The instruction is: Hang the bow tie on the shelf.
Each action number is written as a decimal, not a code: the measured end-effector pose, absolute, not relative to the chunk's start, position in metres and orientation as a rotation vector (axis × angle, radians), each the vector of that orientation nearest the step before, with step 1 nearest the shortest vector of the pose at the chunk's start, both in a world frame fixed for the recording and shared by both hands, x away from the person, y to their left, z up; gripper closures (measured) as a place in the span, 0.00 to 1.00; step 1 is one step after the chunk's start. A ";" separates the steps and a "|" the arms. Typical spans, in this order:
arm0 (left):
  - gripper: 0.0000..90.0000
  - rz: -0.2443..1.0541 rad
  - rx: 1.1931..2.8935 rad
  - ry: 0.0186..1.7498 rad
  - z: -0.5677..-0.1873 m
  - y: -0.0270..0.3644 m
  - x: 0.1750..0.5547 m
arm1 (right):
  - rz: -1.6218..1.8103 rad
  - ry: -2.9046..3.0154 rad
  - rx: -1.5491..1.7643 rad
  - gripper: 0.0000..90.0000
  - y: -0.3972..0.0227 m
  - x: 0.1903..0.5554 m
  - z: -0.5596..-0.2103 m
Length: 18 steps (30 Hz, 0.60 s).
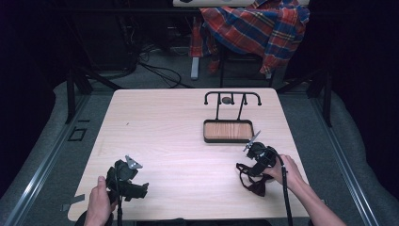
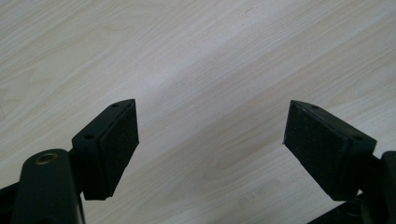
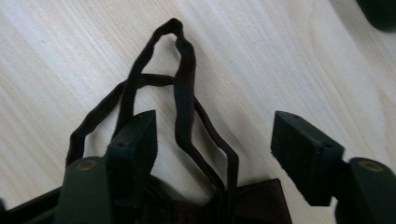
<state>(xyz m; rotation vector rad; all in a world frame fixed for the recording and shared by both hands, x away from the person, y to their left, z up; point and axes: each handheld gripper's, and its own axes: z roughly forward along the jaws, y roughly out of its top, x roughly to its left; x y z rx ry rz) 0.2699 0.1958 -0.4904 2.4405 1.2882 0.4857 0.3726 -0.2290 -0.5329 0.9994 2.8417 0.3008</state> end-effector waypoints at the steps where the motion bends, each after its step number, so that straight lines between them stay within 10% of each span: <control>1: 0.20 0.486 2.441 1.288 -0.490 0.196 0.270 | 0.282 2.847 0.990 0.40 -0.228 0.373 -0.532; 18: 0.20 0.480 2.439 1.292 -0.490 0.196 0.270 | 0.219 2.837 1.005 0.90 -0.231 0.371 -0.537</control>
